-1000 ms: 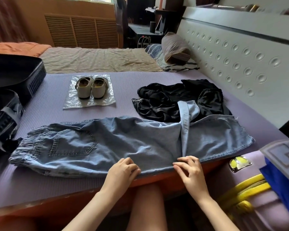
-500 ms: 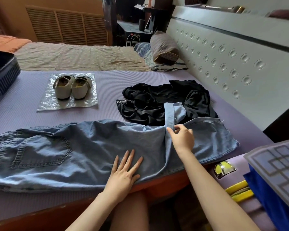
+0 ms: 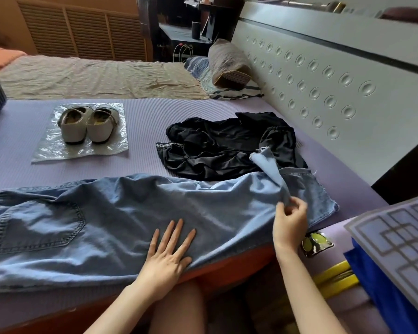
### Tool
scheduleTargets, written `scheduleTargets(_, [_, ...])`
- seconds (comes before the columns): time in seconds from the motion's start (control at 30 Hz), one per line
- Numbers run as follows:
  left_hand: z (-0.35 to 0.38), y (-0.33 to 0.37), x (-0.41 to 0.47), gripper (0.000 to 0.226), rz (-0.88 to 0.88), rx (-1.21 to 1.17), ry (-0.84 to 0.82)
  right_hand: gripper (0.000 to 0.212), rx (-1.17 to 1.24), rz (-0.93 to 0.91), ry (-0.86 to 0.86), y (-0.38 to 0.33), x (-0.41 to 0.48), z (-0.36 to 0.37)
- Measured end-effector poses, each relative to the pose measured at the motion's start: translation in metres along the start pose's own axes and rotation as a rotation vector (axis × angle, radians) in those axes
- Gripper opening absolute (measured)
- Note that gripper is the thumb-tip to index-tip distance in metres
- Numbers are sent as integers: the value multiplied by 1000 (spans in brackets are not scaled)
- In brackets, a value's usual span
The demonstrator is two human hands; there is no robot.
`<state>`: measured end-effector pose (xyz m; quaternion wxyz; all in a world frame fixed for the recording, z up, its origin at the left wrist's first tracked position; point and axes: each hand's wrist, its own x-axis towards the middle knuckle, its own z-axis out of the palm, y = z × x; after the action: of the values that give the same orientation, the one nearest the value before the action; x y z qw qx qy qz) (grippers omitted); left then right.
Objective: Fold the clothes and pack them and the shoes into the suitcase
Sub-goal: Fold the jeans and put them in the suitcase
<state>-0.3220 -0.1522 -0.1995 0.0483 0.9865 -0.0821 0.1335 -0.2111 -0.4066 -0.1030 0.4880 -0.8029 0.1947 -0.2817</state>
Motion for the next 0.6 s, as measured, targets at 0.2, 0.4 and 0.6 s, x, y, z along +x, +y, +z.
scheduleTargets(0.2, [-2,0,0,57,-6,-4,-43,43,-267,-78,-86,47,-12,-21])
scheduleTargets(0.4, [-18,3,7,58,-3,-38,6,36,-172,-60,-58,27,23,-15])
scheduleTargets(0.6, [-33,5,53,62,-89,-36,17,39,-298,-142,-136,4,78,15])
